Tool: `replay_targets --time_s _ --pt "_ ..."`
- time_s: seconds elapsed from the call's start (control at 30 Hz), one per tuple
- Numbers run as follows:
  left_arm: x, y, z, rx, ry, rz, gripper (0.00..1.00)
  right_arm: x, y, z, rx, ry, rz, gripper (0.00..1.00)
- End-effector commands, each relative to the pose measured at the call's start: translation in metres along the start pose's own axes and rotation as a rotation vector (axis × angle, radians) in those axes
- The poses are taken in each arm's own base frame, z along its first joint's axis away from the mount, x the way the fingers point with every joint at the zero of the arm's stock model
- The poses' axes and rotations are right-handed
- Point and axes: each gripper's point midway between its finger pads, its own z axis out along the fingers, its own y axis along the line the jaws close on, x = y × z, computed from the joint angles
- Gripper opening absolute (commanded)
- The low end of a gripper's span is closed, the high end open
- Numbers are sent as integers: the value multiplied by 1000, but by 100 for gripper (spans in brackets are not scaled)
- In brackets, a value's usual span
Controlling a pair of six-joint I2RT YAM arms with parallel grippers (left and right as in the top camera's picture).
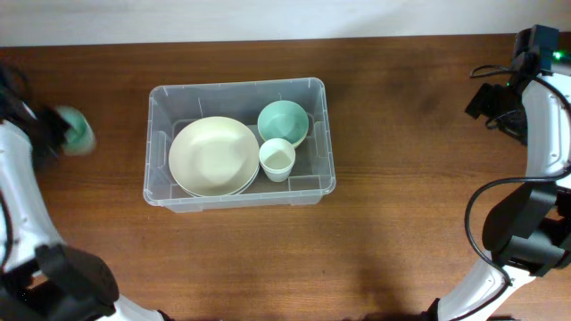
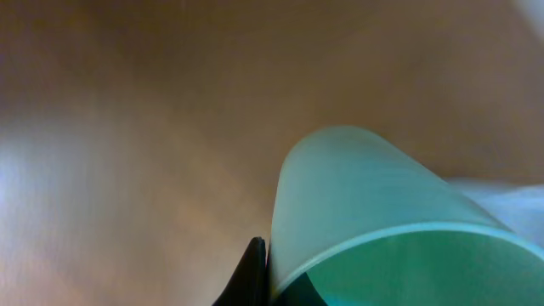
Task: Pack container
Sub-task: 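Carry the green cup into the bin and drop it onto the white cup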
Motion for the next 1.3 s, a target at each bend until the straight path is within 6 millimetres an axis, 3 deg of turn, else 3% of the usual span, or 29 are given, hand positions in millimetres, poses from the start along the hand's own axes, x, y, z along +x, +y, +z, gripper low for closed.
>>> replay_targets --time_s 0.0,0.07,0.13,0.2,0.27,0.37,0.47,0.63,0.8,1.27 --pt "-22 -107 -127 406 -264 422 1 -1 -1 -4 -3 -10 11 99" --pt "13 -166 -178 633 -320 715 1 -1 -1 -4 -3 -10 11 99" --pt "58 -204 -201 709 -321 915 1 -1 -1 -4 -3 -10 11 99" --pt "107 -231 -187 650 -239 1044 1 -1 -1 -4 -3 -10 11 99" --pt "165 -256 -160 652 -91 1204 1 -1 -1 -4 -3 -10 11 99" --pt "213 -273 -119 593 73 1304 1 -1 -1 -4 -3 -10 11 99" --pt "231 -274 -80 507 199 1277 1 -1 -1 -4 -3 -10 11 99" --pt "248 -266 -46 438 334 1288 1 -1 -1 -4 -3 -10 11 99" --pt "255 -261 -34 411 389 1291 1 -1 -1 -4 -3 -10 11 99" --pt "260 -259 -35 412 402 1333 3 -1 -1 -4 -3 -10 11 99"
